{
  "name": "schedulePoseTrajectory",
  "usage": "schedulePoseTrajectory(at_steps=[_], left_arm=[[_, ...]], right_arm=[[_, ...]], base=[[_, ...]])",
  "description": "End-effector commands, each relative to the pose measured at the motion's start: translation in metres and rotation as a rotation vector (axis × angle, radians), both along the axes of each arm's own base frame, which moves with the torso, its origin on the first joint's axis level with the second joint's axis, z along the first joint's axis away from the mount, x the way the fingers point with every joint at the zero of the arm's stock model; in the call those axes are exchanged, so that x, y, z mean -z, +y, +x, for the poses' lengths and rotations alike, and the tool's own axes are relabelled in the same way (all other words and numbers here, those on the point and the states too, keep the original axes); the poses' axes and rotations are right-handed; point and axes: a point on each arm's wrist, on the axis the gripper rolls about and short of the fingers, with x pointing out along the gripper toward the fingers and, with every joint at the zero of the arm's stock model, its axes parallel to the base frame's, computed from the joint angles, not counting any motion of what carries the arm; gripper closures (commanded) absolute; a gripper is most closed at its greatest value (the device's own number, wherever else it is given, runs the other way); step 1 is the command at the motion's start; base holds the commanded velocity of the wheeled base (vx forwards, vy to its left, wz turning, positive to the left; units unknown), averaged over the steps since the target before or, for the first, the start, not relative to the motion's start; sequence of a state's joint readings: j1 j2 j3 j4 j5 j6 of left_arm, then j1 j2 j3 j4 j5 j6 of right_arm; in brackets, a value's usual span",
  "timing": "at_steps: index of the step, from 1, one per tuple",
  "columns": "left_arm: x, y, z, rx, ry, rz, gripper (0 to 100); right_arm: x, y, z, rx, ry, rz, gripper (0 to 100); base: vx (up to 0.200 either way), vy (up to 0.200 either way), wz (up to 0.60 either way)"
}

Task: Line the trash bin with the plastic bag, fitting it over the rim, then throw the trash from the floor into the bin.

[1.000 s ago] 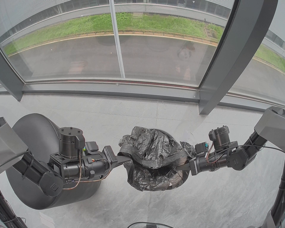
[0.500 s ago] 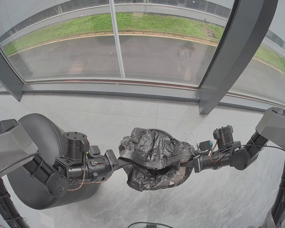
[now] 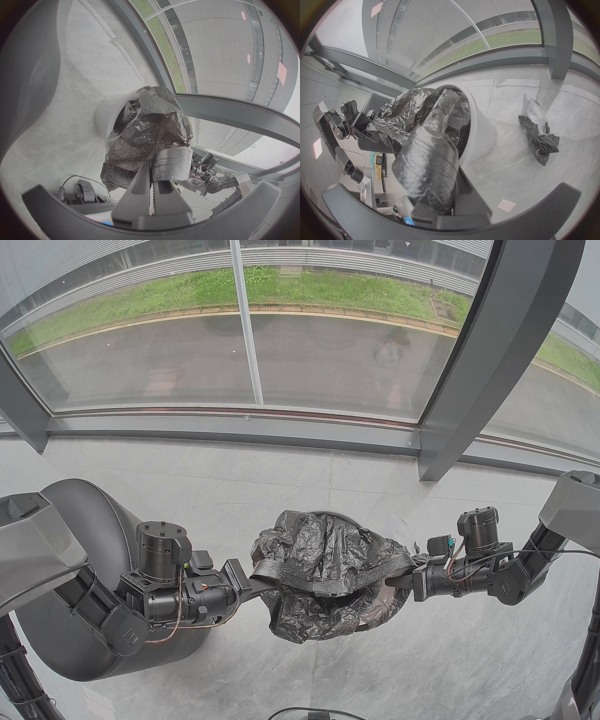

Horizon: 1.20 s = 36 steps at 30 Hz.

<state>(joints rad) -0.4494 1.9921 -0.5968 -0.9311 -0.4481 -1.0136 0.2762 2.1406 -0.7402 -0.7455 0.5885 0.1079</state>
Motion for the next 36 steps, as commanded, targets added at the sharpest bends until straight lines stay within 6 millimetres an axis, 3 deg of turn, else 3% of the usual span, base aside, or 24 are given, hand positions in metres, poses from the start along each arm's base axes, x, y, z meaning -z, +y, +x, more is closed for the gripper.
schedulePoseTrajectory(at_steps=[1, 20, 21, 26, 30, 36], left_arm=[[0.001, 0.000, 0.000, 0.000, 0.003, 0.001, 100], [0.001, 0.000, 0.000, -0.002, 0.003, 0.002, 100], [0.001, 0.000, 0.000, -0.002, 0.003, 0.002, 100], [0.001, 0.000, 0.000, -0.001, -0.001, 0.002, 100], [0.001, 0.000, 0.000, -0.002, -0.001, 0.002, 100], [-0.002, 0.000, -0.001, -0.004, -0.006, -0.001, 100]], right_arm=[[0.001, -0.003, -0.001, 0.007, 0.004, -0.001, 100], [0.006, -0.011, 0.002, 0.051, 0.000, -0.017, 100], [0.005, -0.011, 0.002, 0.056, -0.002, -0.020, 0], [0.001, -0.011, 0.000, 0.058, -0.007, -0.018, 0], [-0.008, -0.012, -0.014, 0.049, -0.033, -0.010, 0], [-0.031, -0.009, -0.031, 0.036, -0.129, 0.012, 0]], base=[[0.000, 0.000, 0.00], [0.000, 0.000, 0.00], [0.000, 0.000, 0.00], [0.000, 0.000, 0.00], [0.000, 0.000, 0.00], [0.000, 0.000, 0.00]])
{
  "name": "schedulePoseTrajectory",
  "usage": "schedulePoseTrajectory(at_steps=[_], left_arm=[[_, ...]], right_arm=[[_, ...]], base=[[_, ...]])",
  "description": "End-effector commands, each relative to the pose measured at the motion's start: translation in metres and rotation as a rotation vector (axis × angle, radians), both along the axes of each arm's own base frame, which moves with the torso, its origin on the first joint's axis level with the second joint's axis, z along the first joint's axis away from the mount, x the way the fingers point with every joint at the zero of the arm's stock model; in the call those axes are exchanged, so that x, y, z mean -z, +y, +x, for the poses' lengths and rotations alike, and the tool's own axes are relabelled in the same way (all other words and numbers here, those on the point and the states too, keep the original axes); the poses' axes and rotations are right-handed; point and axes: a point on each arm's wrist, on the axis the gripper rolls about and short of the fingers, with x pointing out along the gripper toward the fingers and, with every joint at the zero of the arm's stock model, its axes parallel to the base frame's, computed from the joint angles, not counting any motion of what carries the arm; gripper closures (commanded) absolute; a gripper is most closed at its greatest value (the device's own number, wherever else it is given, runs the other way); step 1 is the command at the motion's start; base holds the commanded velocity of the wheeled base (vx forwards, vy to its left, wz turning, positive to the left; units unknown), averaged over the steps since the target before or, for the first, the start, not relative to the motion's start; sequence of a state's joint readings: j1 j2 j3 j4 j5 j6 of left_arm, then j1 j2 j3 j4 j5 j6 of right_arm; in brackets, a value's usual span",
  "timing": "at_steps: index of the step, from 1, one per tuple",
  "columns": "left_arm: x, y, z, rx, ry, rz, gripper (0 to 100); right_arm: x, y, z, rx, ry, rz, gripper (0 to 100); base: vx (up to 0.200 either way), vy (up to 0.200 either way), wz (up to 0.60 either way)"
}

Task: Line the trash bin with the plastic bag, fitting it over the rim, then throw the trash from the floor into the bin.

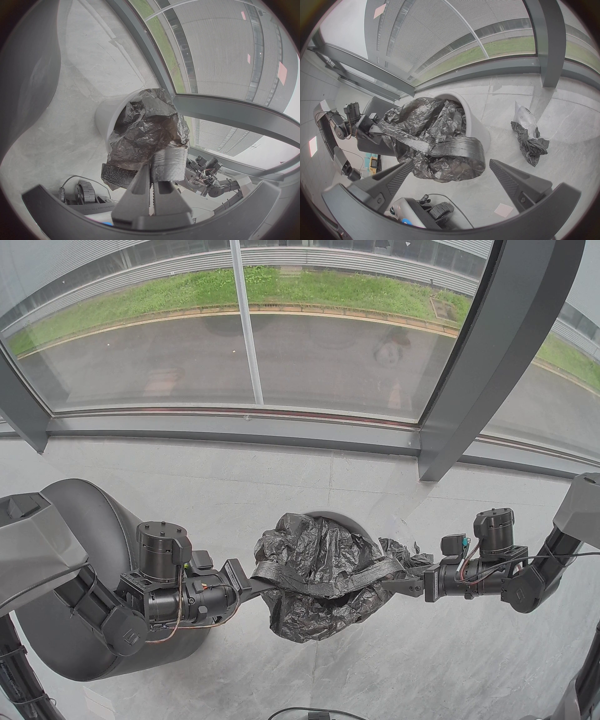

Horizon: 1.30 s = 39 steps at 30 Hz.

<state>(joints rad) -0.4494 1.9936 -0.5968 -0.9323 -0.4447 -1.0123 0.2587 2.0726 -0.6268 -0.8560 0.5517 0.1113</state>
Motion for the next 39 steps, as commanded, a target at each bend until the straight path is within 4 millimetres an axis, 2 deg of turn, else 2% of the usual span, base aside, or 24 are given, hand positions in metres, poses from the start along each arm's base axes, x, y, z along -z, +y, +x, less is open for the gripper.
schedulePoseTrajectory(at_steps=[1, 4, 9, 10, 11, 13, 18, 22, 30, 35, 39], left_arm=[[-0.002, 0.000, -0.001, -0.002, -0.006, -0.004, 100], [-0.004, 0.001, -0.001, -0.002, -0.011, -0.006, 100], [-0.005, 0.001, -0.002, -0.002, -0.035, -0.018, 100], [-0.005, 0.001, -0.002, -0.002, -0.037, -0.019, 100], [-0.006, 0.001, -0.003, -0.002, -0.043, -0.023, 100], [-0.005, 0.002, -0.004, -0.002, -0.045, -0.024, 100], [-0.005, 0.002, -0.004, -0.004, -0.045, -0.023, 100], [-0.005, 0.001, -0.004, -0.002, -0.044, -0.022, 100], [-0.005, 0.001, -0.005, -0.001, -0.042, -0.021, 100], [-0.005, 0.001, -0.005, -0.002, -0.043, -0.021, 100], [-0.005, 0.001, -0.005, -0.002, -0.043, -0.021, 100]], right_arm=[[-0.028, 0.007, -0.016, -0.010, -0.088, 0.005, 0], [-0.040, 0.029, -0.024, 0.027, -0.149, -0.040, 0], [-0.039, 0.089, -0.037, 0.163, -0.254, -0.194, 0], [-0.038, 0.091, -0.037, 0.163, -0.259, -0.203, 0], [-0.033, 0.109, -0.040, 0.162, -0.284, -0.244, 0], [-0.029, 0.124, -0.041, 0.123, -0.324, -0.282, 0], [-0.024, 0.152, -0.039, 0.039, -0.358, -0.329, 0], [-0.022, 0.162, -0.044, -0.001, -0.350, -0.368, 0], [-0.018, 0.162, -0.047, 0.007, -0.349, -0.399, 0], [0.004, 0.169, -0.039, 0.003, -0.319, -0.429, 0], [0.011, 0.170, -0.033, 0.007, -0.311, -0.439, 0]], base=[[0.000, 0.000, 0.00], [0.000, 0.000, 0.00], [0.000, 0.000, 0.00], [0.000, 0.000, 0.00], [0.000, 0.000, 0.00], [0.000, 0.000, 0.00], [0.000, 0.000, 0.00], [0.000, 0.000, 0.00], [0.000, 0.000, 0.00], [0.000, 0.000, 0.00], [0.000, 0.000, 0.00]])
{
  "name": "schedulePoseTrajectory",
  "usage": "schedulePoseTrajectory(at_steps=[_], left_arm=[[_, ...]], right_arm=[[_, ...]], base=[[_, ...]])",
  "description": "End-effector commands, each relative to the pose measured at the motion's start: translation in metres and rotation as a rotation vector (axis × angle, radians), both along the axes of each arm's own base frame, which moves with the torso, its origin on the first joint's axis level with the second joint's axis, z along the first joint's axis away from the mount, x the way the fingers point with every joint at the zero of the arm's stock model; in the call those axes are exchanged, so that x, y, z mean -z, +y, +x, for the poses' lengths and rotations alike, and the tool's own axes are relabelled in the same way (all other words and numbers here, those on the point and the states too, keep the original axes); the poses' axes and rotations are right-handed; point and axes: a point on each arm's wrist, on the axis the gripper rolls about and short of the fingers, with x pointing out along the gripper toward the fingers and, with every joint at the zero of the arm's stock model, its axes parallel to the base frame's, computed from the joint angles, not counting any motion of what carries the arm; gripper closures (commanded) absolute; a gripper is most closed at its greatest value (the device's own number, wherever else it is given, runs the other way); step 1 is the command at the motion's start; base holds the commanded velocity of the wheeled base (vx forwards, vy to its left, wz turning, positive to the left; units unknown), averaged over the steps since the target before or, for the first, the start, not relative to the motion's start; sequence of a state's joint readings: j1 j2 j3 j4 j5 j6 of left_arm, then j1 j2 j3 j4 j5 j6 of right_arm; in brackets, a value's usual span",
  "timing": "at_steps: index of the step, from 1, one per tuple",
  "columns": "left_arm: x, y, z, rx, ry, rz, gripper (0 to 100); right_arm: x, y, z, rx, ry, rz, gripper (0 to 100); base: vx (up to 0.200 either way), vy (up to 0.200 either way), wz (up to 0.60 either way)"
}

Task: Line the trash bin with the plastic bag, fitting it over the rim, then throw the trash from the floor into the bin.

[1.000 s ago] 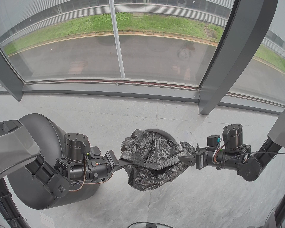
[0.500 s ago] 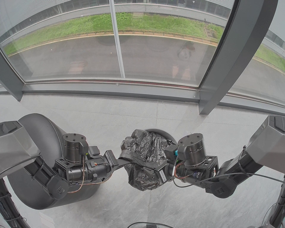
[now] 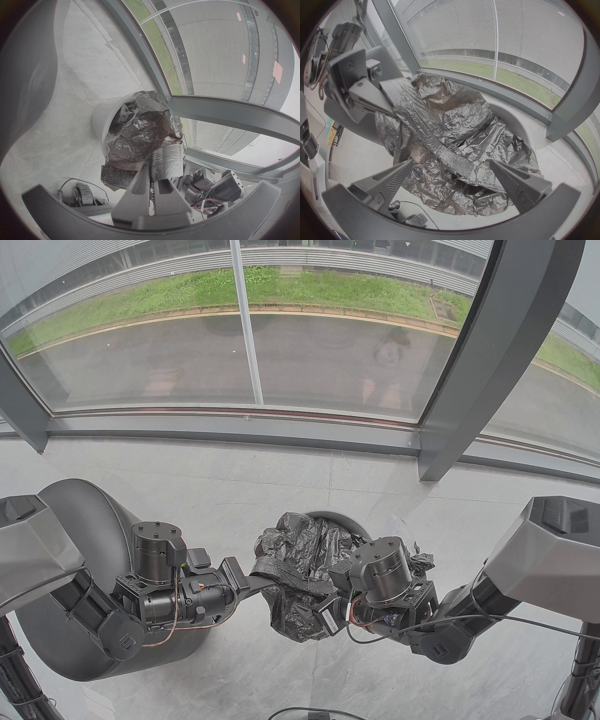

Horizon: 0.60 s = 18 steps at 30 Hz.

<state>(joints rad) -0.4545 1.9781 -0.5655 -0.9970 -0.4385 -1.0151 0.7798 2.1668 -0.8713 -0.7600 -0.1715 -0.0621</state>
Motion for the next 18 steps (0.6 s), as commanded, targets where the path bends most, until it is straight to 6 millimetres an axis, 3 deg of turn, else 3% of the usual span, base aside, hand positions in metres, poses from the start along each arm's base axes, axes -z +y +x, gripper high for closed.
schedulePoseTrajectory(at_steps=[1, 8, 14, 15, 18], left_arm=[[0.000, 0.000, 0.000, 0.000, 0.000, 0.000, 100], [0.000, 0.000, 0.000, 0.000, -0.001, -0.001, 100], [0.000, 0.000, 0.000, 0.000, 0.002, 0.000, 100], [0.000, 0.000, 0.000, 0.000, 0.000, 0.000, 100], [0.000, 0.000, 0.000, 0.000, -0.001, -0.001, 100]], right_arm=[[0.016, 0.003, 0.007, 0.007, 0.021, -0.020, 0], [0.017, -0.007, 0.029, 0.048, 0.004, -0.018, 0], [0.018, -0.008, 0.031, 0.051, 0.002, -0.019, 0], [0.018, -0.008, 0.032, 0.052, 0.001, -0.017, 100], [0.016, -0.007, 0.032, 0.050, -0.002, -0.012, 100]], base=[[0.000, 0.000, 0.00], [0.000, 0.000, 0.00], [0.000, 0.000, 0.00], [0.000, 0.000, 0.00], [0.000, 0.000, 0.00]])
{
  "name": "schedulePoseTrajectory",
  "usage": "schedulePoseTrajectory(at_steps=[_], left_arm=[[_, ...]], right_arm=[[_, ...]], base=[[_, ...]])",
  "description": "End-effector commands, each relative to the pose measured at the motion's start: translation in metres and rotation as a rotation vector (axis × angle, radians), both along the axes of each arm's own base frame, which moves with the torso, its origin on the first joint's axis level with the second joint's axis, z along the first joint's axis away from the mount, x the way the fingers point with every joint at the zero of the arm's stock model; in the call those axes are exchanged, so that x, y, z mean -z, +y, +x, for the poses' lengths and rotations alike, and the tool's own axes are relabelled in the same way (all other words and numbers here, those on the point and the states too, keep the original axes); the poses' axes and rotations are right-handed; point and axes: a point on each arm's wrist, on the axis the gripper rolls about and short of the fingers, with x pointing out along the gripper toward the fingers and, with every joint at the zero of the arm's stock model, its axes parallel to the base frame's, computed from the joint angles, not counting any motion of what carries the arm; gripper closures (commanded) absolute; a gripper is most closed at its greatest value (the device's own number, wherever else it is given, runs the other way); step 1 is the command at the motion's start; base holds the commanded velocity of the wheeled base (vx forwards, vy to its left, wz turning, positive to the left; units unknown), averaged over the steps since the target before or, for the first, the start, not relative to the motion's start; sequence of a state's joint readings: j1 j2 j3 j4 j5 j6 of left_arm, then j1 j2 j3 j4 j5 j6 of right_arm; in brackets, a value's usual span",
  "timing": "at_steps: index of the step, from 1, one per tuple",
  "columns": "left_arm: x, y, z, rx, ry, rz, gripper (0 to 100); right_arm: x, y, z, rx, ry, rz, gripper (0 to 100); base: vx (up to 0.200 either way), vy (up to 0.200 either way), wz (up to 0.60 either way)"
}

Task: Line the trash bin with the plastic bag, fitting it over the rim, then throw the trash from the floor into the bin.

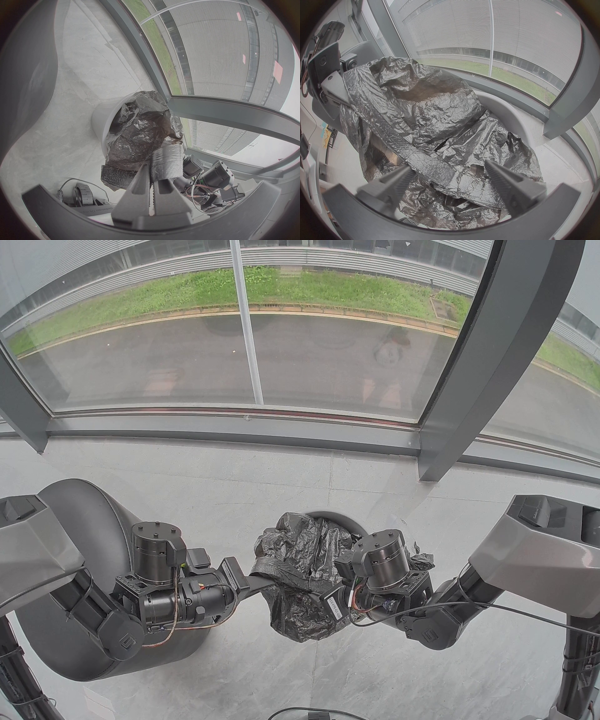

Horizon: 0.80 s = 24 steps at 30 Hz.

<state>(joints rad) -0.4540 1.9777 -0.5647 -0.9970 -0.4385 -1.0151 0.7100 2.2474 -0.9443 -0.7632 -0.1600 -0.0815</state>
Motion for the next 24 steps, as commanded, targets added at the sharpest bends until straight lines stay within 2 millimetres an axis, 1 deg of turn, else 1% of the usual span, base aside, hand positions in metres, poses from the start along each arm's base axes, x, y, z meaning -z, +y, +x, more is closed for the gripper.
schedulePoseTrajectory(at_steps=[1, 9, 13, 15, 18, 21, 22, 24], left_arm=[[0.000, 0.000, 0.000, 0.000, -0.001, -0.001, 100], [0.000, 0.000, 0.000, 0.000, 0.000, 0.000, 100], [0.000, 0.000, 0.000, -0.001, -0.003, 0.000, 100], [-0.001, 0.000, 0.001, 0.000, -0.016, 0.008, 100], [0.001, 0.001, 0.004, -0.033, -0.088, 0.088, 100], [0.004, 0.000, 0.012, -0.143, -0.188, 0.228, 100], [0.004, 0.000, 0.012, -0.143, -0.188, 0.228, 100], [0.002, 0.000, 0.013, -0.186, -0.234, 0.287, 100]], right_arm=[[0.000, 0.001, 0.001, -0.001, -0.002, 0.002, 100], [-0.004, -0.003, 0.005, 0.013, -0.014, 0.012, 100], [-0.011, -0.011, 0.014, 0.045, -0.035, 0.031, 100], [-0.019, -0.014, 0.017, 0.055, -0.053, 0.045, 100], [-0.033, -0.018, 0.020, 0.066, -0.081, 0.066, 100], [-0.041, -0.021, 0.021, 0.073, -0.097, 0.078, 100], [-0.041, -0.021, 0.021, 0.073, -0.097, 0.078, 100], [-0.045, -0.023, 0.023, 0.079, -0.106, 0.086, 100]], base=[[0.000, 0.000, 0.00], [0.000, 0.000, 0.00], [0.000, 0.000, 0.00], [0.000, 0.000, 0.00], [0.000, 0.000, 0.00], [0.000, 0.000, 0.00], [0.000, 0.000, 0.00], [0.000, 0.000, 0.00]])
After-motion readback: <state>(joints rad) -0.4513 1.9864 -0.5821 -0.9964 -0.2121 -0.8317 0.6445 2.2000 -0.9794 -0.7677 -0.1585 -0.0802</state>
